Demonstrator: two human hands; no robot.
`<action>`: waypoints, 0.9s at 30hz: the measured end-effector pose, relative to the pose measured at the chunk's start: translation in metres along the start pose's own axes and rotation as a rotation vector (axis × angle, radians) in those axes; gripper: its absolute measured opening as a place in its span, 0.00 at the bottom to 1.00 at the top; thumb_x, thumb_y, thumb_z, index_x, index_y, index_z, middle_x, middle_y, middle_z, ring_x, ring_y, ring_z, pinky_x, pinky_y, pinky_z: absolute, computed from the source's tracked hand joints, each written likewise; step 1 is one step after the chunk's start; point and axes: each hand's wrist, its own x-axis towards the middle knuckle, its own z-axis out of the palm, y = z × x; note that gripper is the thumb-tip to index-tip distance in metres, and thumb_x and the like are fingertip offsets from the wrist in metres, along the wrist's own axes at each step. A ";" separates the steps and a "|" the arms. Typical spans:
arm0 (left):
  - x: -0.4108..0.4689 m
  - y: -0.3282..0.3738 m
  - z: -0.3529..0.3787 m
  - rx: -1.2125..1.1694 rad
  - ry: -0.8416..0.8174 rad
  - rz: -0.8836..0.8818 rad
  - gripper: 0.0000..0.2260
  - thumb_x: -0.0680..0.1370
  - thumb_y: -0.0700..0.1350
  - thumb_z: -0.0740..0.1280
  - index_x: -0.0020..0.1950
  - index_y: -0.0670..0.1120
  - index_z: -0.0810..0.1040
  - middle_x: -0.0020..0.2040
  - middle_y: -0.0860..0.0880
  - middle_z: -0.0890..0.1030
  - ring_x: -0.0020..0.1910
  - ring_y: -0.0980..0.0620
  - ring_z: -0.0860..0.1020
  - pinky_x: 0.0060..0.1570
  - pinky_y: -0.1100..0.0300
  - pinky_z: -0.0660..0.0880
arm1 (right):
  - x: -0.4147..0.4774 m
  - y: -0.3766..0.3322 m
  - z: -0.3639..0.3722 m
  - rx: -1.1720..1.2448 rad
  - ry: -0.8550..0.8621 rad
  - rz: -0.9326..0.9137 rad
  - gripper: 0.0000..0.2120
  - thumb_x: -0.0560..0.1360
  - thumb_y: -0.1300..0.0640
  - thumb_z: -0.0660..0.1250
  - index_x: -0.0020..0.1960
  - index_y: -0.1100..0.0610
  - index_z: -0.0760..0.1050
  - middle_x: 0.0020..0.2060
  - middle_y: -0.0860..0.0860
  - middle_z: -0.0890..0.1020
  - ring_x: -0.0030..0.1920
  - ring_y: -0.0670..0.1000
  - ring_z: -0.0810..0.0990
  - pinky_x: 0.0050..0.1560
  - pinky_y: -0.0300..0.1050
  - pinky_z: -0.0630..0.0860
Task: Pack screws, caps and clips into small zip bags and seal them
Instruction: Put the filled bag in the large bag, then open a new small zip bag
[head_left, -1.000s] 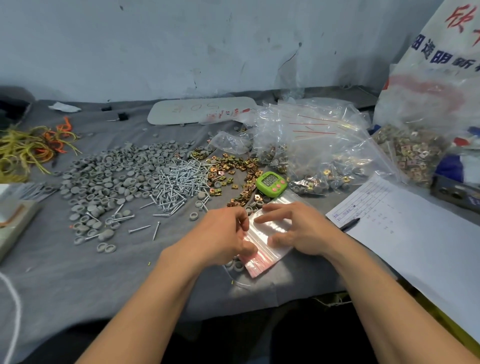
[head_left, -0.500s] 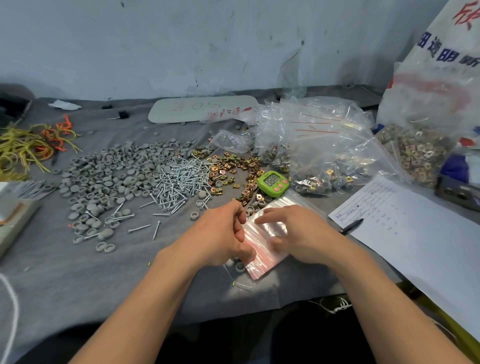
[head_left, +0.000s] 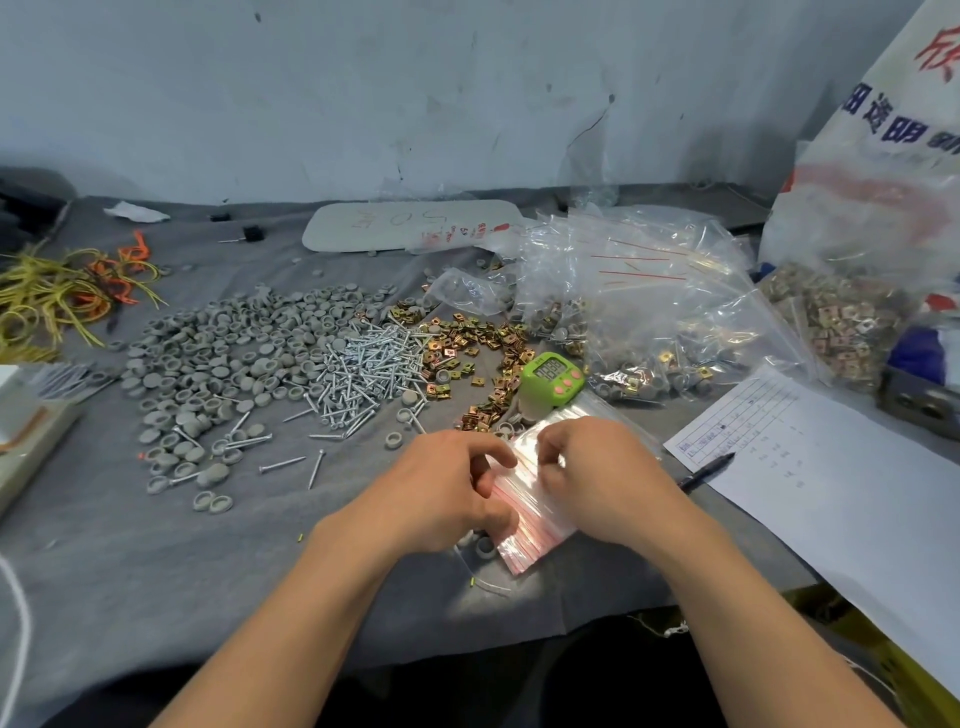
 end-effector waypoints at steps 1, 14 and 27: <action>0.000 0.000 0.000 -0.006 -0.002 0.005 0.19 0.67 0.46 0.82 0.55 0.54 0.83 0.34 0.57 0.78 0.29 0.58 0.75 0.40 0.53 0.79 | 0.001 -0.001 -0.001 0.061 0.077 0.038 0.11 0.77 0.58 0.66 0.36 0.49 0.75 0.41 0.47 0.83 0.45 0.53 0.80 0.46 0.48 0.78; 0.000 -0.004 -0.010 -0.071 -0.003 -0.004 0.16 0.64 0.50 0.77 0.50 0.50 0.84 0.37 0.53 0.85 0.33 0.58 0.81 0.38 0.57 0.79 | 0.021 -0.055 -0.008 1.504 0.164 0.060 0.13 0.84 0.64 0.60 0.43 0.58 0.76 0.36 0.59 0.84 0.31 0.53 0.80 0.33 0.46 0.80; -0.011 -0.035 -0.075 -1.192 0.508 -0.125 0.05 0.73 0.42 0.74 0.47 0.44 0.85 0.49 0.44 0.84 0.46 0.47 0.81 0.45 0.55 0.78 | 0.040 -0.110 0.018 1.770 -0.312 0.065 0.10 0.79 0.56 0.65 0.47 0.62 0.79 0.36 0.59 0.81 0.32 0.53 0.78 0.39 0.46 0.78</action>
